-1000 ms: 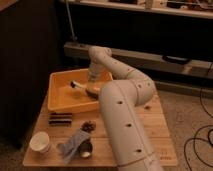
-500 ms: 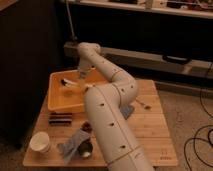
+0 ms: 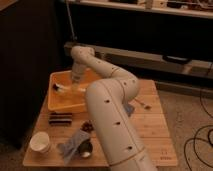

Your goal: Wipe tray with brush

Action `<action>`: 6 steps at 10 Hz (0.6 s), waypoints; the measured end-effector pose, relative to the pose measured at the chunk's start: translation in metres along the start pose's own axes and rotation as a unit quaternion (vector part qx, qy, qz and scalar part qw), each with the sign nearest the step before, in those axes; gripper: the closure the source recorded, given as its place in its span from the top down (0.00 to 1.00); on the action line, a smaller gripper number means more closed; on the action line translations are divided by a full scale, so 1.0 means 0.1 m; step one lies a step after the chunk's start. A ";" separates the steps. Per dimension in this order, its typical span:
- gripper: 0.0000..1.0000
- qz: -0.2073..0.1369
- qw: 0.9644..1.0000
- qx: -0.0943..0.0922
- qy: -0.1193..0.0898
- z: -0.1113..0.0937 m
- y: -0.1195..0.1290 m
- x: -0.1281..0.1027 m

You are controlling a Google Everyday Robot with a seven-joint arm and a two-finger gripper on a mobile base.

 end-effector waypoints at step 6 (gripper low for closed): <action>0.00 -0.008 1.000 -0.021 -0.008 0.10 0.67 0.44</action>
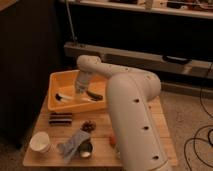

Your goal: Wipe tray with brush

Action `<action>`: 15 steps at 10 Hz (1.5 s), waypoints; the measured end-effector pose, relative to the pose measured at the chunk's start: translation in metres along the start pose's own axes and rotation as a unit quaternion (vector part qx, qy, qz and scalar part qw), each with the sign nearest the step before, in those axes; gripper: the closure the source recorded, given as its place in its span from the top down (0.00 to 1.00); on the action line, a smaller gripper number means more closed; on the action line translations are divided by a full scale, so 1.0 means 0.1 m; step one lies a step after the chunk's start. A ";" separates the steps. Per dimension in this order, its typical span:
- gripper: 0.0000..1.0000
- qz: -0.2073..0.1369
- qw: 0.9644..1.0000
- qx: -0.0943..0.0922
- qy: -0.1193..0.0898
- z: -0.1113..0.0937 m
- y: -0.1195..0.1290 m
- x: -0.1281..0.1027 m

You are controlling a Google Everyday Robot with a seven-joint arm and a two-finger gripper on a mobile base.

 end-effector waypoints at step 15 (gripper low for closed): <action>0.00 0.056 0.997 0.037 0.033 -0.45 -1.00 0.08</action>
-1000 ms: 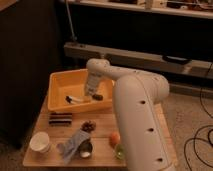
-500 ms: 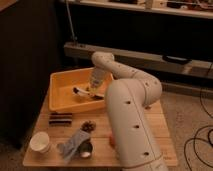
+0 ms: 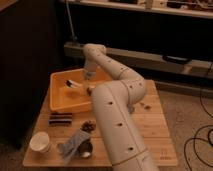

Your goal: Wipe tray with brush

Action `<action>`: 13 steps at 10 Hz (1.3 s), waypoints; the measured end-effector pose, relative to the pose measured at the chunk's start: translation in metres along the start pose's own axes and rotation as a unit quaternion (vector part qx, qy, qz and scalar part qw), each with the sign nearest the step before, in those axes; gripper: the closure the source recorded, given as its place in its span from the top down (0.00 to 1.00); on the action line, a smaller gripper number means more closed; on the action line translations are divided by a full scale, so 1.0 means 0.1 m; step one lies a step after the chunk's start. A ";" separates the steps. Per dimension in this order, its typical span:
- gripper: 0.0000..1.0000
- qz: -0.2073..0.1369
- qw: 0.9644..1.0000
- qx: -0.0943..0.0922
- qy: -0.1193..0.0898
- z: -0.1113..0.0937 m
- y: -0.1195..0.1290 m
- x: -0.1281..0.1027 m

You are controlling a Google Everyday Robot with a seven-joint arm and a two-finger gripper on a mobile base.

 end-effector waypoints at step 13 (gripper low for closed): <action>0.00 -0.098 0.993 -0.067 -0.024 0.35 0.98 -0.39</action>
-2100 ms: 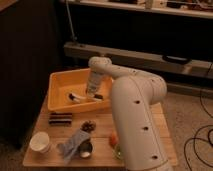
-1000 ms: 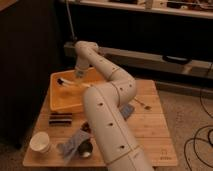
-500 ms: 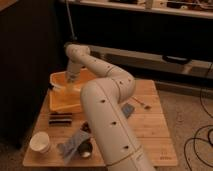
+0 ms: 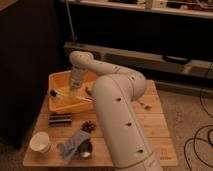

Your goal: Wipe tray with brush

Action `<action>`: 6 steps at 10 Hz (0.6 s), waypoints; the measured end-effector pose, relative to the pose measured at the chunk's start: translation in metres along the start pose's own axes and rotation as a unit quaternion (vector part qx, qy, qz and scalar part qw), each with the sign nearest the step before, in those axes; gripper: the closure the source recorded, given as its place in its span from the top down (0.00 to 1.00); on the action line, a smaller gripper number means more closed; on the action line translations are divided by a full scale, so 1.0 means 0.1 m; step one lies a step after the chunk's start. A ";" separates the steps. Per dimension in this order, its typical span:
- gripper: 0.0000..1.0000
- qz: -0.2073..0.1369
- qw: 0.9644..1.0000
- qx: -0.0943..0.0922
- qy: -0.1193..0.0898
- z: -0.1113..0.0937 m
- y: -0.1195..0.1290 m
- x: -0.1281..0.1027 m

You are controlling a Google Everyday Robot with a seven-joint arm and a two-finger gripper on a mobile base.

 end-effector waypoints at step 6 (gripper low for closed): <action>0.00 0.032 0.999 -0.003 -0.012 -0.10 0.19 0.52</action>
